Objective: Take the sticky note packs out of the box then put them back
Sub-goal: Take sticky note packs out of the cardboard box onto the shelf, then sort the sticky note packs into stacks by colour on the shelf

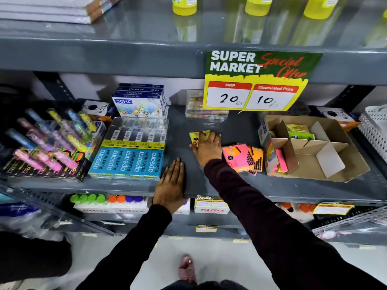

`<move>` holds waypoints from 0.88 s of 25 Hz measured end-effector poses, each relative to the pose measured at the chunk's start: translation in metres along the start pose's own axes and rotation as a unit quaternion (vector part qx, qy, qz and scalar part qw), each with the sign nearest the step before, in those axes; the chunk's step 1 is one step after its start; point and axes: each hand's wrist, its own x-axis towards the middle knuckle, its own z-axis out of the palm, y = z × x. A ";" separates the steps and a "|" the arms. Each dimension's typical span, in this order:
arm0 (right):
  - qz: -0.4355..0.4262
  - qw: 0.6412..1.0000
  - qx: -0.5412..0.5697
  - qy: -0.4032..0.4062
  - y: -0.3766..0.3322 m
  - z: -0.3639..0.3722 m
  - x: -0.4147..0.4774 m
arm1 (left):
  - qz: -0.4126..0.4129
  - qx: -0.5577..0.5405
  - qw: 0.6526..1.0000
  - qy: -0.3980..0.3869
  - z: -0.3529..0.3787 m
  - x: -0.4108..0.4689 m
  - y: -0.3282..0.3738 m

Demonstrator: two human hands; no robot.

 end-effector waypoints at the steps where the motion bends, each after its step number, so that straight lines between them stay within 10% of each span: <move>1: 0.002 1.000 0.002 -0.006 -0.004 0.002 0.003 | 0.002 0.011 1.000 -0.002 0.001 0.001 0.000; 22: 0.086 0.996 0.021 0.020 0.053 -0.061 -0.015 | -0.027 0.015 0.999 -0.005 0.001 -0.002 0.004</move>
